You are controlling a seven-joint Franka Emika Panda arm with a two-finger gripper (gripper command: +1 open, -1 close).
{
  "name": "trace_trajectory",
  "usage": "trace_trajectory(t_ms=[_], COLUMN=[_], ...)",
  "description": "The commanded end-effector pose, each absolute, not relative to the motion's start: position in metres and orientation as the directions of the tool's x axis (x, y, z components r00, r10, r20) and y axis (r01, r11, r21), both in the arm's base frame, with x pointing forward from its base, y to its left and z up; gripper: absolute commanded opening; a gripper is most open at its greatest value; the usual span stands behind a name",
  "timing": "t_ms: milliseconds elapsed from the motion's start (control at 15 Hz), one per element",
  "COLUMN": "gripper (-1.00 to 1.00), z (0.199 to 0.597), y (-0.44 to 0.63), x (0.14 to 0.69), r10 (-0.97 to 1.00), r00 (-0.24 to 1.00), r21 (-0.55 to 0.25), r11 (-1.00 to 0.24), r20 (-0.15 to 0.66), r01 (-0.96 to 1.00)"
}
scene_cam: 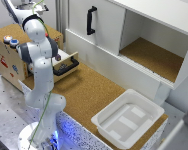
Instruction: Pick up the yellow block
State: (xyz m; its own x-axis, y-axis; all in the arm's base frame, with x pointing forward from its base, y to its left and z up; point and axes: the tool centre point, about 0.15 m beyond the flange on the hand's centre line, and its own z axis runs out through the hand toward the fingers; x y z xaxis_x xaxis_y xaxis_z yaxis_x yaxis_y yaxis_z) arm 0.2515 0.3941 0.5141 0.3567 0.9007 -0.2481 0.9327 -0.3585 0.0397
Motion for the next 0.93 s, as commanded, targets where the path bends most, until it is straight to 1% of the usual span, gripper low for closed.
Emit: trace_trajectory(t_ms=[0,200,400,533,667,733,867], gripper=[1.0,1.0,1.0,1.0,1.0,1.0,1.0], z=[0.452,0.435,0.42,0.409,0.397,0.388,0.376], y=[0.298,0.278,0.27,0.271,0.276,0.278,0.281], x=[0.234,0.24,0.247,0.251,0.25,0.249,0.248], r10=[0.941,0.938,0.945,0.957,0.975,0.982,0.984], r00=[0.329,0.331,0.304,0.264,0.208,0.178,0.159], r21=[0.031,0.04,0.06,0.068,0.092,0.086,0.097], r11=[-0.332,-0.336,-0.313,-0.273,-0.215,-0.183,-0.167], r20=[0.078,0.105,0.122,0.118,0.081,0.06,0.08], r01=[0.943,0.941,0.948,0.96,0.972,0.979,0.981])
